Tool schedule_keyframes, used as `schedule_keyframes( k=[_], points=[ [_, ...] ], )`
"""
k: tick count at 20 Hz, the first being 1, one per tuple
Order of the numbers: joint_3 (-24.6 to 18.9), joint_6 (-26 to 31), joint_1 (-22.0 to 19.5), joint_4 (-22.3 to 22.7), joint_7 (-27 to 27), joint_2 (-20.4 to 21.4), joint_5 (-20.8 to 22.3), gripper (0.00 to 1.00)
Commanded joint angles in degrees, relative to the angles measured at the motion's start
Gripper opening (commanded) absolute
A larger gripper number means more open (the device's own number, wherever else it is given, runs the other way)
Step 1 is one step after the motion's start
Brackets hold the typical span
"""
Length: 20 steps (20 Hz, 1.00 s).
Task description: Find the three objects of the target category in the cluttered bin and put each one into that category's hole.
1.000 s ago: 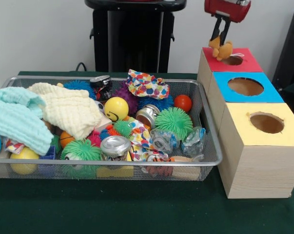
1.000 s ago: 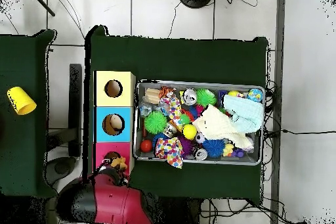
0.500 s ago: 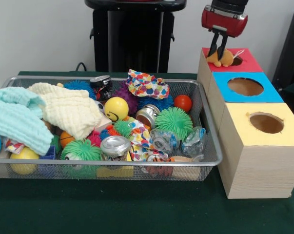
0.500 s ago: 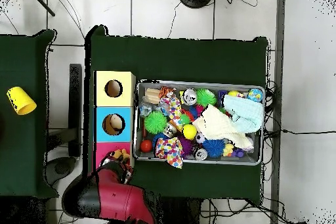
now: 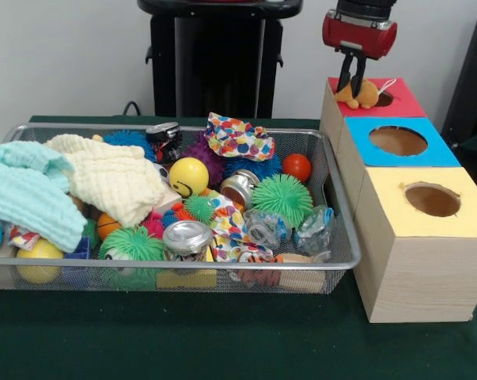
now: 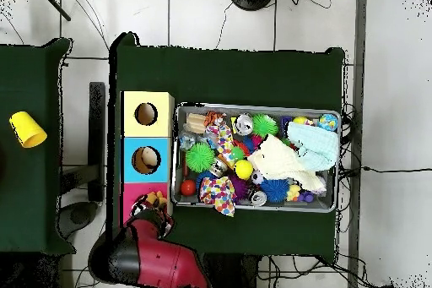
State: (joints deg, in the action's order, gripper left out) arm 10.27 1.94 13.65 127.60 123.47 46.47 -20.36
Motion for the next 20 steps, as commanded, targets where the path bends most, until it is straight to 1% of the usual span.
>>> schedule_keyframes(
  k=[1, 3, 5, 10, 13, 17, 19, 20],
  points=[
    [-14.4, -2.2, -3.8, 6.2, 17.5, -5.6, -4.4, 0.0],
    [-14.5, -1.0, -3.6, 6.7, 17.2, -5.2, -4.8, 0.0],
    [-17.4, -1.8, -5.5, 8.5, 18.9, -4.6, -5.8, 0.0],
    [-20.9, -3.3, -6.5, 10.2, 22.1, -4.8, -8.0, 0.0],
    [-19.3, -3.3, -4.1, 9.7, 21.9, -5.6, -8.7, 0.0],
    [-17.4, -2.8, -1.8, 9.3, 22.3, -5.6, -9.8, 0.0],
    [-18.9, -4.8, -2.5, 10.0, 23.7, -6.2, -9.6, 0.0],
    [-18.6, -5.1, -2.0, 9.9, 23.9, -6.3, -9.7, 0.0]
  ],
)
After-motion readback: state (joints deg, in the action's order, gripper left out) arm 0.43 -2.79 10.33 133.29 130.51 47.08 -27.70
